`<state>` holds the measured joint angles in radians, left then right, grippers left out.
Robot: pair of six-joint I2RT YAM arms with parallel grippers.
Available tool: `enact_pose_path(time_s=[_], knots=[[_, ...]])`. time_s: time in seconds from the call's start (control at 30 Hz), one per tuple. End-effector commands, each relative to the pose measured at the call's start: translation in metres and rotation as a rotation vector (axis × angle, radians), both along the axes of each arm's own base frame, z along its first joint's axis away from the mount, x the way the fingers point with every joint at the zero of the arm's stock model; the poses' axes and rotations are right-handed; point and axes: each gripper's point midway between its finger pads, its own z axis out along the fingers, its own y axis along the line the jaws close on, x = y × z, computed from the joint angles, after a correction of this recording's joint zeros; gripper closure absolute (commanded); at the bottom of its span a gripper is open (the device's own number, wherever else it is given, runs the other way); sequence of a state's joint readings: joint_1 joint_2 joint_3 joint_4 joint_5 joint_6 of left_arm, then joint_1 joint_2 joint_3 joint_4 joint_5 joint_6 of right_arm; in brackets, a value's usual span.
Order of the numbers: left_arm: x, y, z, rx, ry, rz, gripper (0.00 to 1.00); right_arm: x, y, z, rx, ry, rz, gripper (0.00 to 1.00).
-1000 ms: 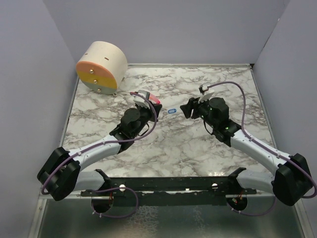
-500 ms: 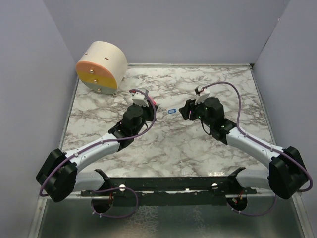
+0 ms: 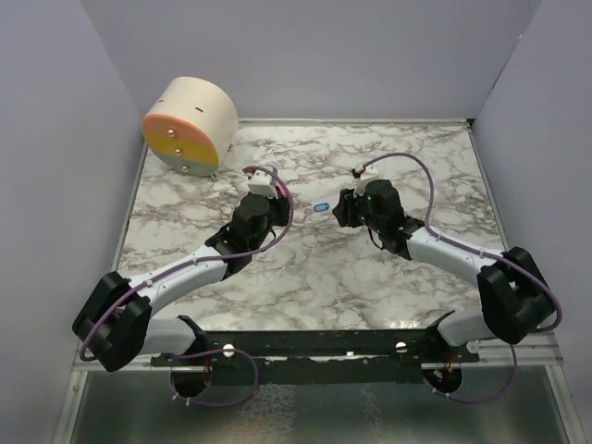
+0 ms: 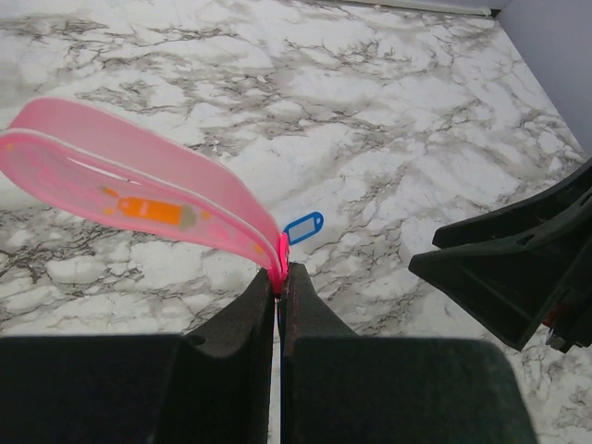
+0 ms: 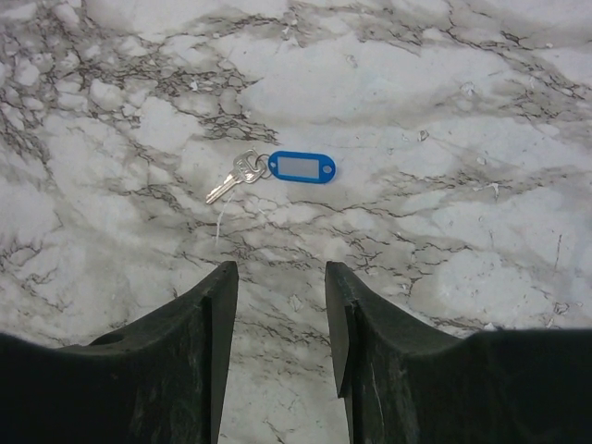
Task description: Put the keys on the keyring
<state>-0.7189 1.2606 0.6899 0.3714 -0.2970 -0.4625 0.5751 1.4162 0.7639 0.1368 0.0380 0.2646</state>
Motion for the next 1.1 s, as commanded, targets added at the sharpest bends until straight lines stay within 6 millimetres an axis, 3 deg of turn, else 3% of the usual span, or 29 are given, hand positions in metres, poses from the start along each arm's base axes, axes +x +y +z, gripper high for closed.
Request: enact_pose_path(time_s=[0.0, 0.43, 0.57, 0.8, 1.07], knots=[[0.010, 0.005, 0.002, 0.017, -0.008, 0.037, 1.00, 0.017, 0.003, 0.005, -0.020, -0.026, -0.033, 0.57], [0.016, 0.012, -0.006, 0.025, -0.002, 0.013, 1.00, 0.065, 0.039, -0.042, -0.121, 0.071, 0.019, 0.59], [0.019, 0.016, -0.008, 0.023, 0.001, 0.015, 1.00, 0.078, 0.045, -0.054, -0.182, 0.071, 0.055, 0.55], [0.024, 0.019, -0.013, 0.020, 0.009, 0.012, 1.00, 0.087, 0.051, -0.072, -0.236, 0.088, 0.101, 0.45], [0.025, 0.023, -0.015, 0.017, 0.013, 0.012, 1.00, 0.088, 0.068, -0.074, -0.209, 0.102, 0.173, 0.45]])
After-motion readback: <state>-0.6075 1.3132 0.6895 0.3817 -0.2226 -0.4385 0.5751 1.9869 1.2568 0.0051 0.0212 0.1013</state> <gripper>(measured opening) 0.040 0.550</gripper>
